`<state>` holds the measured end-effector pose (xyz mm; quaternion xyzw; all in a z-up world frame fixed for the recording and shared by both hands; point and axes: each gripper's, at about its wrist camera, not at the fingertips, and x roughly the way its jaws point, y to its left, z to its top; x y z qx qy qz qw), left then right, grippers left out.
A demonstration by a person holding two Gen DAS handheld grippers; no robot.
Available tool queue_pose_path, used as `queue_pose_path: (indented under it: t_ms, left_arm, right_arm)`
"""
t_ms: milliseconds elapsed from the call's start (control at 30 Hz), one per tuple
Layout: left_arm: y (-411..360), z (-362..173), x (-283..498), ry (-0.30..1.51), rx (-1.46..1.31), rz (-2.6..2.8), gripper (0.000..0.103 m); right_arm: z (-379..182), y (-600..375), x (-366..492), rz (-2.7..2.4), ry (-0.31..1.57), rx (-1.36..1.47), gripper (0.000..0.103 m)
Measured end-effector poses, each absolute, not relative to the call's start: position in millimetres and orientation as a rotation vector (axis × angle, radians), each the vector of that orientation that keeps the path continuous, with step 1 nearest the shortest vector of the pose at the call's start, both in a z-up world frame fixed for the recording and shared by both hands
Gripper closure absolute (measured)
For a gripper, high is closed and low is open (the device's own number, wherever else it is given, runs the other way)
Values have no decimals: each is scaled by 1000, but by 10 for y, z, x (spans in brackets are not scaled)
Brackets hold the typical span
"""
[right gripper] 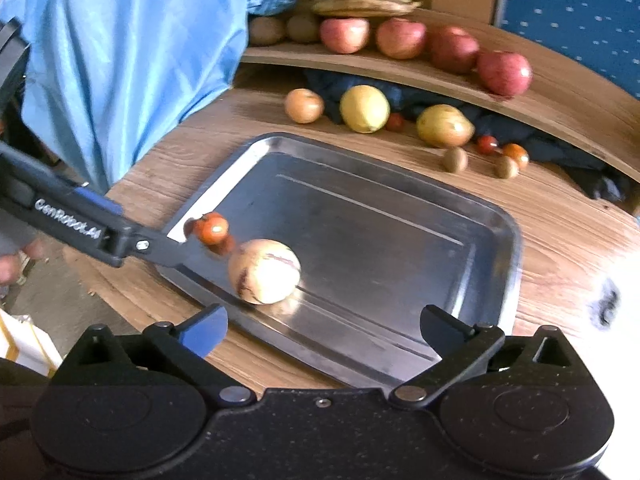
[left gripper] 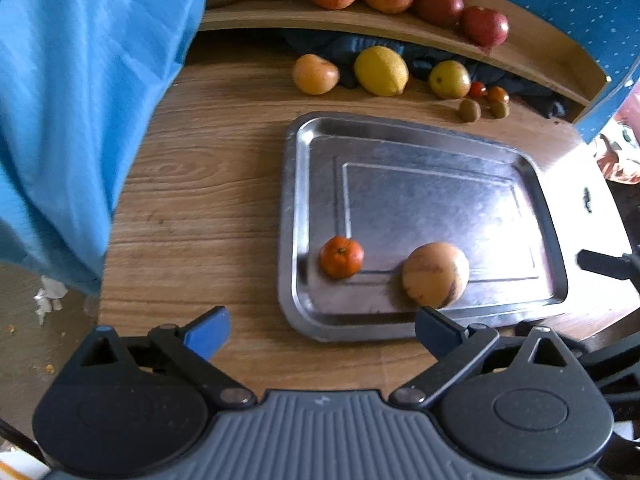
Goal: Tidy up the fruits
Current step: 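Lower both fruits onto the tray and open both tools, then move both tools back toward the fruits under the shelf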
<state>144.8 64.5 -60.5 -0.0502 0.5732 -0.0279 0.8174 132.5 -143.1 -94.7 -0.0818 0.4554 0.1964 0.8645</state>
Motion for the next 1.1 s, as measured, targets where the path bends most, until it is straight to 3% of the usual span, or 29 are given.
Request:
queue_pose_path:
  t_ms: [600, 1100]
  left_arm:
    - [692, -594, 1260, 1223, -109, 101, 1]
    - [694, -551, 1980, 1203, -25, 12, 1]
  right_arm:
    - [-1006, -1659, 1133, 282, 956, -189, 1]
    - [-938, -1612, 1631, 215, 919, -115, 1]
